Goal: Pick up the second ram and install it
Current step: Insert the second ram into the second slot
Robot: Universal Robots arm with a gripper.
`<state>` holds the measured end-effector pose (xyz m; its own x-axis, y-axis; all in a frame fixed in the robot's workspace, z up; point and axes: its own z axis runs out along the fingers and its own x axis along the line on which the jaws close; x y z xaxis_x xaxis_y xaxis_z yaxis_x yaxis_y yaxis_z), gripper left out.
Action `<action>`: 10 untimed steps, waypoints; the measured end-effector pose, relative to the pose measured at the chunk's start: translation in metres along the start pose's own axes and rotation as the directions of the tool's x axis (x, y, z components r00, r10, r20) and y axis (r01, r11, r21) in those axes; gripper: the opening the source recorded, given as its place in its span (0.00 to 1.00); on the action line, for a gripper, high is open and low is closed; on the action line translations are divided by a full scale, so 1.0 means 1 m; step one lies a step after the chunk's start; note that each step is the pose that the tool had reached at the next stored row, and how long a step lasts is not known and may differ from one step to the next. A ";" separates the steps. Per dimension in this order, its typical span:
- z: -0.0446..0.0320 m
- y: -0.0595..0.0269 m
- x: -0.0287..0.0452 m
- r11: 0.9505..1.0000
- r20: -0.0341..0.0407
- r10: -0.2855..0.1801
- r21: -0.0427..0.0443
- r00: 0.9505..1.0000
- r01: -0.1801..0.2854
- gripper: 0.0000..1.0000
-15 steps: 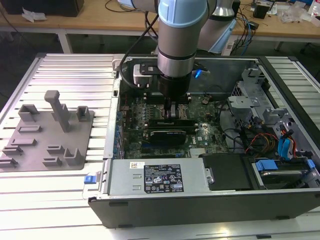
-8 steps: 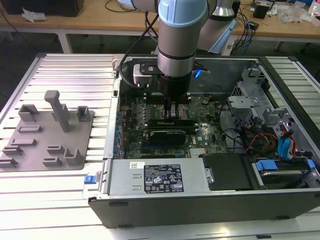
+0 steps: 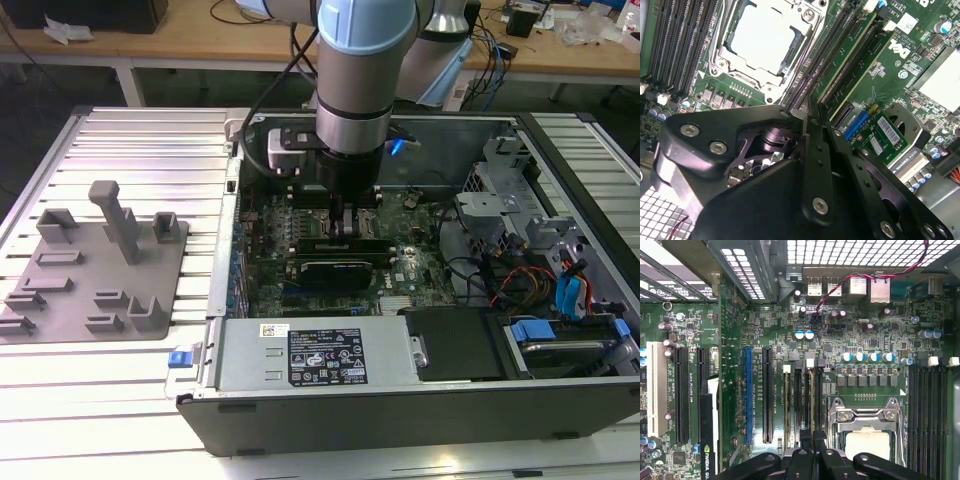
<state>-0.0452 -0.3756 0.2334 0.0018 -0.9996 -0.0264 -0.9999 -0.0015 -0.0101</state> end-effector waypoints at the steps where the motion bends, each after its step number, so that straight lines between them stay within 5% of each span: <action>1: 0.0003 0.0000 0.0000 1.000 0.000 -0.004 0.000 1.000 0.004 0.09; 10: 0.0046 0.0001 0.0002 1.000 0.000 -0.011 0.001 1.000 0.011 0.09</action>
<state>-0.0453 -0.3756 0.2288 0.0132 -0.9996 -0.0262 -0.9999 -0.0129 -0.0110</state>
